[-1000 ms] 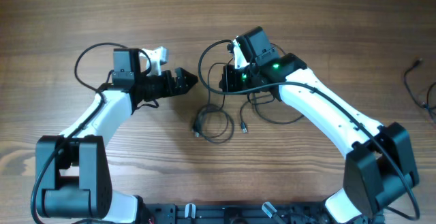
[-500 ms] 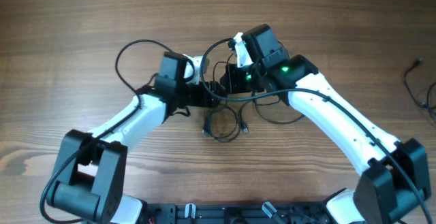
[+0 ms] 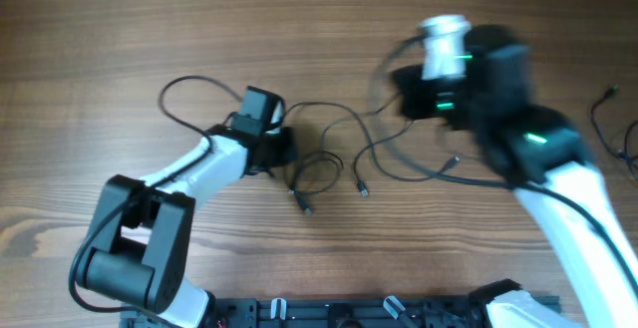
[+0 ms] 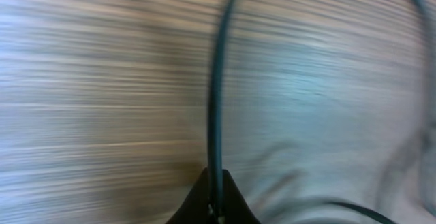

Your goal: Untangle cables

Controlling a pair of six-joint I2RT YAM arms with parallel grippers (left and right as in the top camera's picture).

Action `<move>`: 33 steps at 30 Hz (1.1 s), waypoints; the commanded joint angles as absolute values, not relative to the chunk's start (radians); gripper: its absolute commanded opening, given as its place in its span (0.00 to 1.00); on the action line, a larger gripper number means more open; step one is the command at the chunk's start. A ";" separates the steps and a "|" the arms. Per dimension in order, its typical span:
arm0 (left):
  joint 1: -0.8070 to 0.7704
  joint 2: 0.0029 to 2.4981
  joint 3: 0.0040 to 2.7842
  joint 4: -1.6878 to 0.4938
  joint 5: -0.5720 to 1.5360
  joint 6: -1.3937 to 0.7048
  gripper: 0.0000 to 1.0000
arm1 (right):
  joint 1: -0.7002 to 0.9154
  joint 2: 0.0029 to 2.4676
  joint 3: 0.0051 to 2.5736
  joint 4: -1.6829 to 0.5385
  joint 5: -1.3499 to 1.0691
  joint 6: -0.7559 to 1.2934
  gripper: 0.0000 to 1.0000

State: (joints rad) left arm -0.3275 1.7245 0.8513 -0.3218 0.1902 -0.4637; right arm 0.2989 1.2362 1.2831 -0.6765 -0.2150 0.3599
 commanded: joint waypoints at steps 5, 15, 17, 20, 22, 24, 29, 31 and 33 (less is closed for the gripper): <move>-0.114 1.734 0.847 -0.414 0.066 -0.537 0.04 | -0.068 1.020 1.286 -0.723 -0.084 0.387 0.04; -0.069 1.734 0.847 -0.427 0.089 -0.537 0.04 | -0.169 0.987 1.286 -0.722 -0.182 0.262 0.04; -0.076 1.734 0.847 -0.427 0.088 -0.536 0.04 | -0.169 1.014 1.286 -0.720 -0.221 0.230 0.04; -0.087 1.734 0.847 -0.427 0.089 -0.536 0.04 | -0.169 1.072 1.286 -0.715 -0.247 0.232 0.04; -0.095 1.734 0.847 -0.427 0.088 -0.536 0.05 | -0.168 1.143 1.286 -0.733 -0.318 0.232 0.04; -0.101 1.734 0.847 -0.427 0.088 -0.536 0.05 | -0.167 1.195 1.286 -0.778 -0.357 0.234 0.04; -0.110 1.734 0.847 -0.427 0.089 -0.537 0.05 | -0.144 1.337 1.282 -0.952 -0.371 0.236 0.04; -0.110 1.734 0.847 -0.427 0.088 -0.536 0.05 | -0.125 1.400 1.276 -0.995 -0.366 0.236 0.04; -0.110 1.734 0.847 -0.422 0.088 -0.537 0.05 | -0.107 1.451 1.263 -1.007 -0.355 0.236 0.05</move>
